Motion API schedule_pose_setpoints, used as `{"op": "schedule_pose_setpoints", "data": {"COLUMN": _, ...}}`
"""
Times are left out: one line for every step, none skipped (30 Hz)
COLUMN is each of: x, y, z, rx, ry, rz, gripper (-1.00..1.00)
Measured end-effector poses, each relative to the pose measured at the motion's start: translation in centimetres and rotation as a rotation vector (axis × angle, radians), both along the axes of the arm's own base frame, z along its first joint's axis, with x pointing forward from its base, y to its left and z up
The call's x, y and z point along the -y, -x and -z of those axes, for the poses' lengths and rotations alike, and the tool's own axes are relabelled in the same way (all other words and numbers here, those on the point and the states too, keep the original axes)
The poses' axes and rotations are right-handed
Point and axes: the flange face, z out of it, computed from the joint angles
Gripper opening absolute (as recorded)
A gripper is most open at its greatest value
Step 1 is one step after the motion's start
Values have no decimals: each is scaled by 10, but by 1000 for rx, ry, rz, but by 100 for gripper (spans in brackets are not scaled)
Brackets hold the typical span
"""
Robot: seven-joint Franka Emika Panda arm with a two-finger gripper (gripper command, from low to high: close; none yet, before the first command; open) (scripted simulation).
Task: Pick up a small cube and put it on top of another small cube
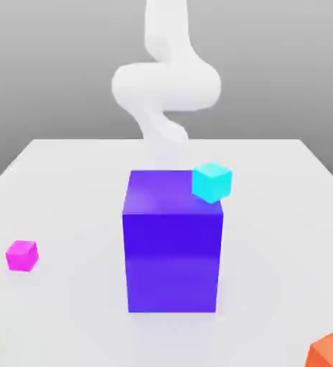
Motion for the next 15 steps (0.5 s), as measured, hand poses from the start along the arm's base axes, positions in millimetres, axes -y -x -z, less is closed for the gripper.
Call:
{"op": "schedule_pose_setpoints", "data": {"x": 18, "y": -12, "z": 23, "rx": -34, "ry": -42, "rz": 56, "gripper": 0}}
{"op": "schedule_pose_setpoints", "data": {"x": 35, "y": -21, "z": 45, "rx": -67, "ry": -81, "rz": 110, "gripper": 0}}
{"op": "schedule_pose_setpoints", "data": {"x": 52, "y": -29, "z": 68, "rx": -97, "ry": -118, "rz": 165, "gripper": 0}}
{"op": "schedule_pose_setpoints", "data": {"x": 69, "y": -34, "z": 90, "rx": -127, "ry": -154, "rz": 221, "gripper": 0}}
{"op": "schedule_pose_setpoints", "data": {"x": 85, "y": -38, "z": 113, "rx": -156, "ry": -188, "rz": 278, "gripper": 0}}
{"op": "schedule_pose_setpoints", "data": {"x": 101, "y": -40, "z": 135, "rx": -185, "ry": -221, "rz": 336, "gripper": 0}}
{"op": "schedule_pose_setpoints", "data": {"x": 117, "y": -41, "z": 158, "rx": -213, "ry": -253, "rz": 396, "gripper": 0}}
{"op": "schedule_pose_setpoints", "data": {"x": 132, "y": -39, "z": 181, "rx": -240, "ry": -283, "rz": 456, "gripper": 0}}
{"op": "schedule_pose_setpoints", "data": {"x": 147, "y": -36, "z": 204, "rx": -267, "ry": -313, "rz": 518, "gripper": 0}}
{"op": "schedule_pose_setpoints", "data": {"x": 161, "y": -32, "z": 227, "rx": -293, "ry": -340, "rz": 581, "gripper": 0}}
{"op": "schedule_pose_setpoints", "data": {"x": 175, "y": -25, "z": 249, "rx": -319, "ry": -367, "rz": 646, "gripper": 0}}
{"op": "schedule_pose_setpoints", "data": {"x": 188, "y": -18, "z": 272, "rx": -343, "ry": -392, "rz": 711, "gripper": 0}}
{"op": "schedule_pose_setpoints", "data": {"x": 201, "y": -8, "z": 293, "rx": -368, "ry": -416, "rz": 778, "gripper": 0}}
{"op": "schedule_pose_setpoints", "data": {"x": 213, "y": 2, "z": 315, "rx": -391, "ry": -438, "rz": 845, "gripper": 0}}
{"op": "schedule_pose_setpoints", "data": {"x": 224, "y": 15, "z": 336, "rx": -414, "ry": -458, "rz": 913, "gripper": 0}}
